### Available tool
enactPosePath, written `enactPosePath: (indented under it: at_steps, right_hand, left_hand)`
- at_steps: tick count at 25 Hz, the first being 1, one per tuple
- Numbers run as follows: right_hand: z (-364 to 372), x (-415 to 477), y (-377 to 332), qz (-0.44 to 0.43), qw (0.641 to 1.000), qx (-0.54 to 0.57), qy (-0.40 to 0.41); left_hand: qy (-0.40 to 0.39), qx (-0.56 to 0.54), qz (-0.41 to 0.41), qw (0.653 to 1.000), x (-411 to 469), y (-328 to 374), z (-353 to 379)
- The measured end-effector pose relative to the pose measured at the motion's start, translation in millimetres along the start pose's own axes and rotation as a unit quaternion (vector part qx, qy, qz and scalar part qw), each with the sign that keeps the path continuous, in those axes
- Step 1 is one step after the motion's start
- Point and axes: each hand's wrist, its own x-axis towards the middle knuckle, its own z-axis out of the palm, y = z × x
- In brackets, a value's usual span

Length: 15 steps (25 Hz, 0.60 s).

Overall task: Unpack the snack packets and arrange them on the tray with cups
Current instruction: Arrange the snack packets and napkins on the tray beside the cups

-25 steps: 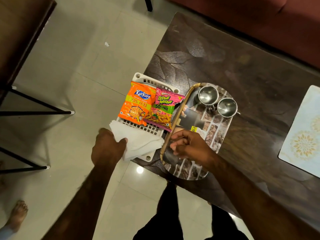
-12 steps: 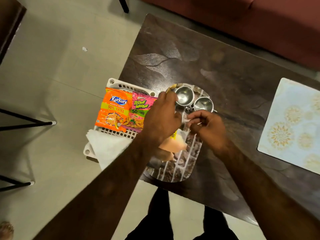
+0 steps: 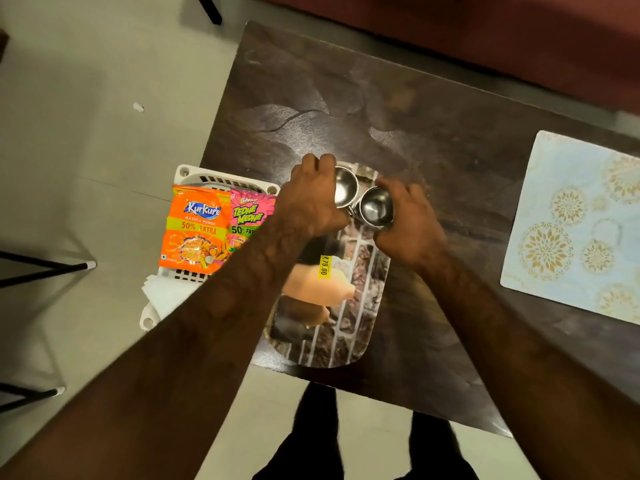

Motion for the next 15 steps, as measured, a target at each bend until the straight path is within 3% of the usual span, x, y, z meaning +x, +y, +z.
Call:
enactPosePath:
  at_steps: [10, 15]
  right_hand:
    - [21, 7, -7, 0.123, 0.975, 0.146, 0.11]
    - [19, -3, 3, 0.072, 0.985, 0.115, 0.103]
  left_hand:
    - [-0.035, 0.011, 0.073, 0.997, 1, -17, -13]
    - [-0.023, -0.007, 0.054, 0.998, -4, -15, -12]
